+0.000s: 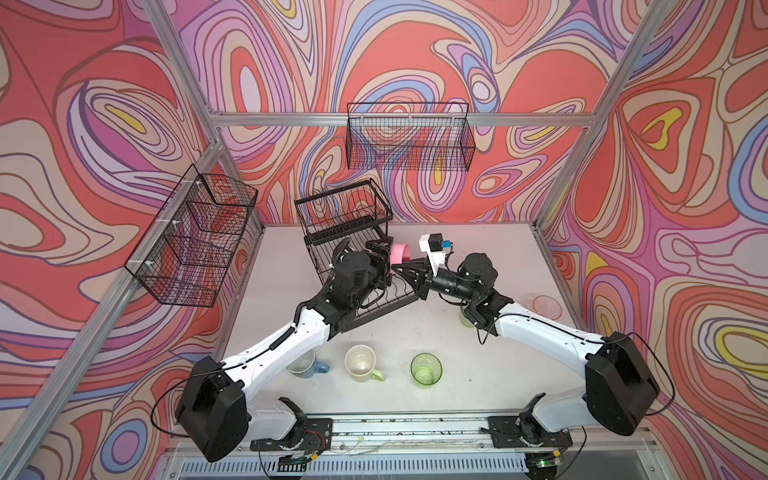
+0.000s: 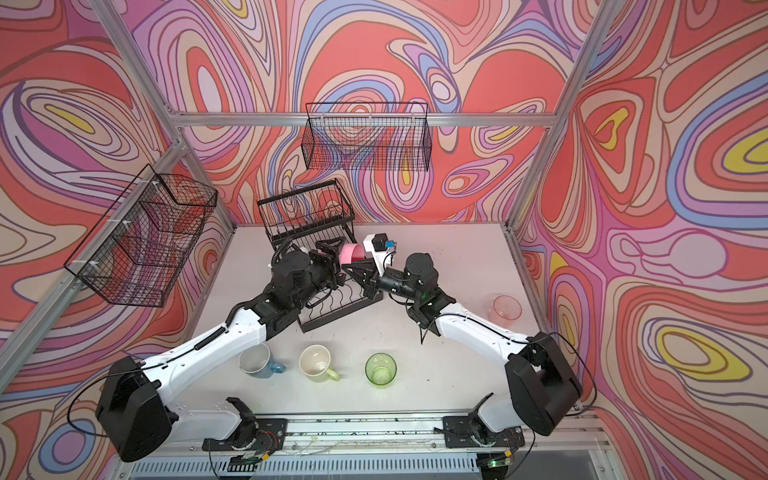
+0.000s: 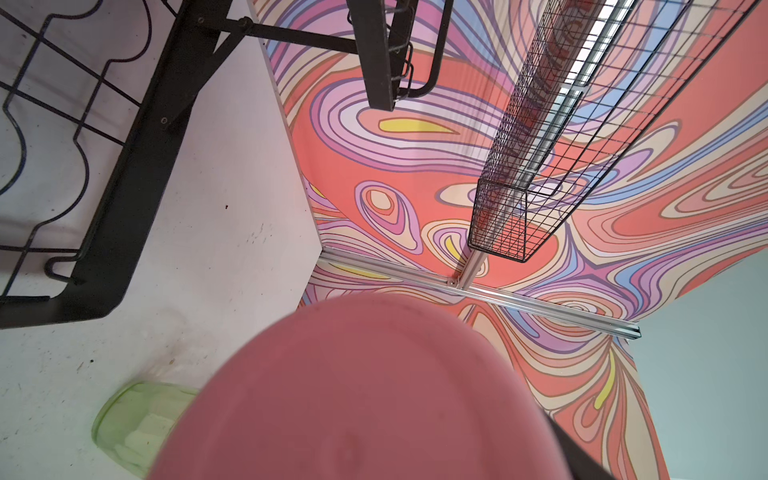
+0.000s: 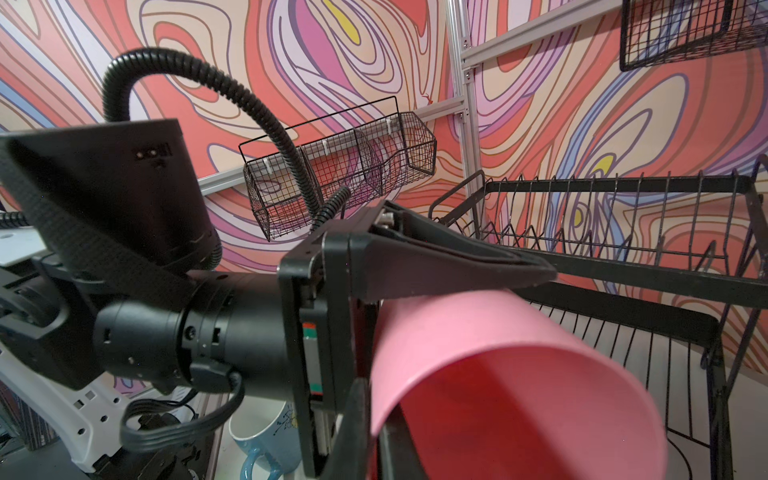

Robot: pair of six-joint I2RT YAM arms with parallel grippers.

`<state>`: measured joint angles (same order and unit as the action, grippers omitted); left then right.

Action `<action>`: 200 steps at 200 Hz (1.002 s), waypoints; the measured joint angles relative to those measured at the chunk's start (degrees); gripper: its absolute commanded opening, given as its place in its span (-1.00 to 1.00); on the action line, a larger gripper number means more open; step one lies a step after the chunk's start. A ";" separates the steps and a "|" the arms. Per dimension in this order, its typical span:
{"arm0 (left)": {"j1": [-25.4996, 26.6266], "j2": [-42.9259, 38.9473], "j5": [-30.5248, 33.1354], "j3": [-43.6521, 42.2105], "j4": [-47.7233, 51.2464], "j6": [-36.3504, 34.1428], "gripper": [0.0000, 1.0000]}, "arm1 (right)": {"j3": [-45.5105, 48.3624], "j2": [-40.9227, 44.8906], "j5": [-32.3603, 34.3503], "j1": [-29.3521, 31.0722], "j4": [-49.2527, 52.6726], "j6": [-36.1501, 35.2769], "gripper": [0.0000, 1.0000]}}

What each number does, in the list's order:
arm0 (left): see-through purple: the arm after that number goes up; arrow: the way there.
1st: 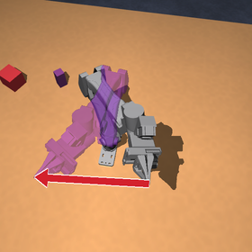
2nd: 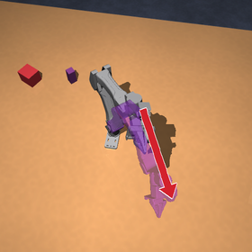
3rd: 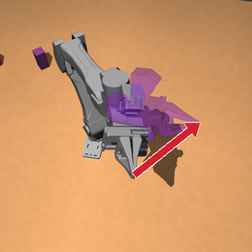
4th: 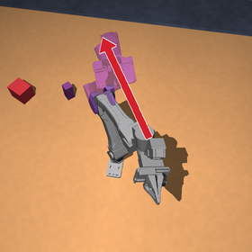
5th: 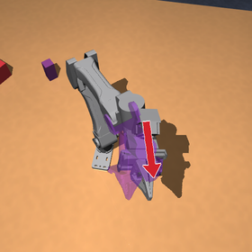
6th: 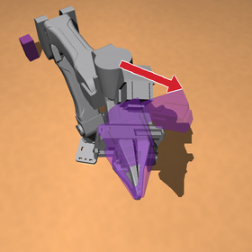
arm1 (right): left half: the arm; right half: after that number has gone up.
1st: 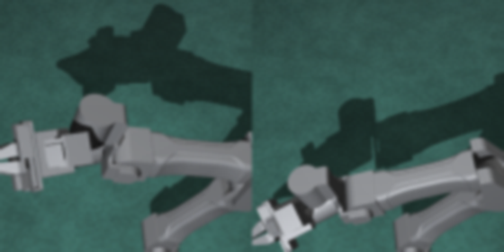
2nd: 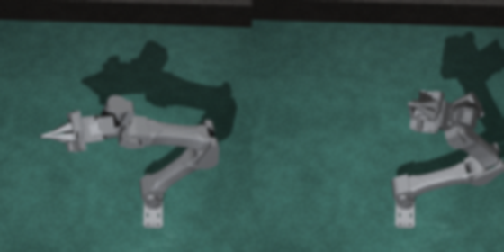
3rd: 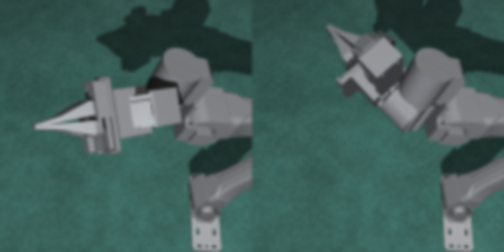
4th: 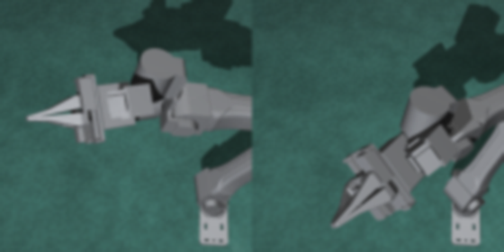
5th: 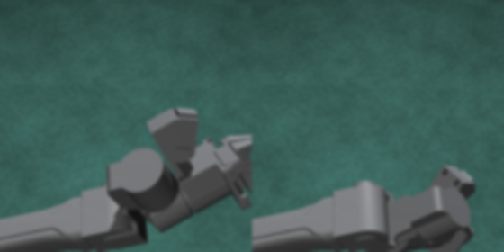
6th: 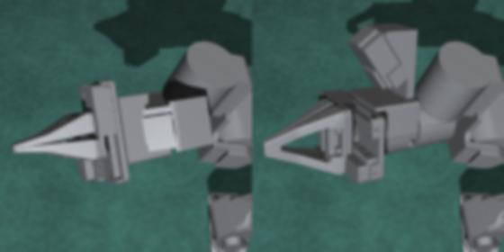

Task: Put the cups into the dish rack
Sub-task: 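Grasp the pink cup's base with the left gripper while the right gripper releases, then carry the pink cup over the rack with the left gripper while the right withdraws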

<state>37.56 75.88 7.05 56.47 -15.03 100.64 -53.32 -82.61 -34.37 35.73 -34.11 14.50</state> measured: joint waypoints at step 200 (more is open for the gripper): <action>0.09 -4.35 6.01 -6.56 -1.22 -44.19 0.39 | -0.02 5.99 13.51 -9.79 21.42 1.27 -0.07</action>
<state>37.65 71.53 13.06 49.91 -16.25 56.45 -53.34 -76.62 -20.86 25.93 -12.69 15.77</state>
